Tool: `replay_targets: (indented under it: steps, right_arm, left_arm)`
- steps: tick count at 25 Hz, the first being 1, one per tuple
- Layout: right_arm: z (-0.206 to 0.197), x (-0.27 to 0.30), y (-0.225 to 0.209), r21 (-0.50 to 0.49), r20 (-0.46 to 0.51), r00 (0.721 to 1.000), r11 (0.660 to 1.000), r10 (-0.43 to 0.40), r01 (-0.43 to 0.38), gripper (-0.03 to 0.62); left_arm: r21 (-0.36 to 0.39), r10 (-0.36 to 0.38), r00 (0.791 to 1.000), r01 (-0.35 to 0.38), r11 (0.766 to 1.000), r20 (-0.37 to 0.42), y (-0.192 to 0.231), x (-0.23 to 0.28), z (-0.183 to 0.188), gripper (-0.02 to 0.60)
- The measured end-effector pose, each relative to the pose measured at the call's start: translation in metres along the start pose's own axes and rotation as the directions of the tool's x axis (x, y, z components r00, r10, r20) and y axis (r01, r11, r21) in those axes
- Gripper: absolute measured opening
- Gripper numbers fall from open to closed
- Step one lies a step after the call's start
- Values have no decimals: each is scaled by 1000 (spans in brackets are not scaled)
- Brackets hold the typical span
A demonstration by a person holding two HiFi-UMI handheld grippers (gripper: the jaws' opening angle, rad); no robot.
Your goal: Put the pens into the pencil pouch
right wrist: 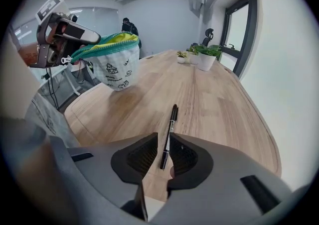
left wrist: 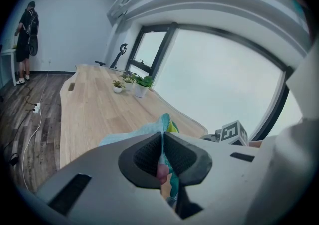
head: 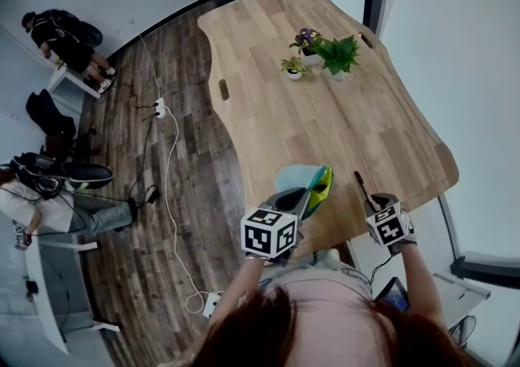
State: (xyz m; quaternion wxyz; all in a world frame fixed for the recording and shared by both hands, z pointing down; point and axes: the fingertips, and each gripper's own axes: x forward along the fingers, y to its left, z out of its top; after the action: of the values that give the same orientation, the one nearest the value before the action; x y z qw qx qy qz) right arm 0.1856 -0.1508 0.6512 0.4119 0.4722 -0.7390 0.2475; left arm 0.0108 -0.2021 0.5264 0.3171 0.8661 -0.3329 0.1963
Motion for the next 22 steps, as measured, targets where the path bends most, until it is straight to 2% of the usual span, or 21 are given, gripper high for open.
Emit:
replay_targets:
  steps: [13, 17, 22]
  right_arm:
    - [-33, 18, -4, 62, -79, 997, 998, 4, 0, 71]
    - [-33, 19, -3, 75, -79, 997, 997, 15, -9, 40]
    - [-31, 17, 1, 39, -76, 997, 999, 30, -27, 32]
  left_arm:
    - [10, 15, 999, -14, 1000, -30, 2, 1, -6, 15]
    - [11, 19, 999, -19, 1000, -28, 2, 0, -6, 15]
    - [6, 27, 999, -27, 1000, -23, 5, 0, -6, 15]
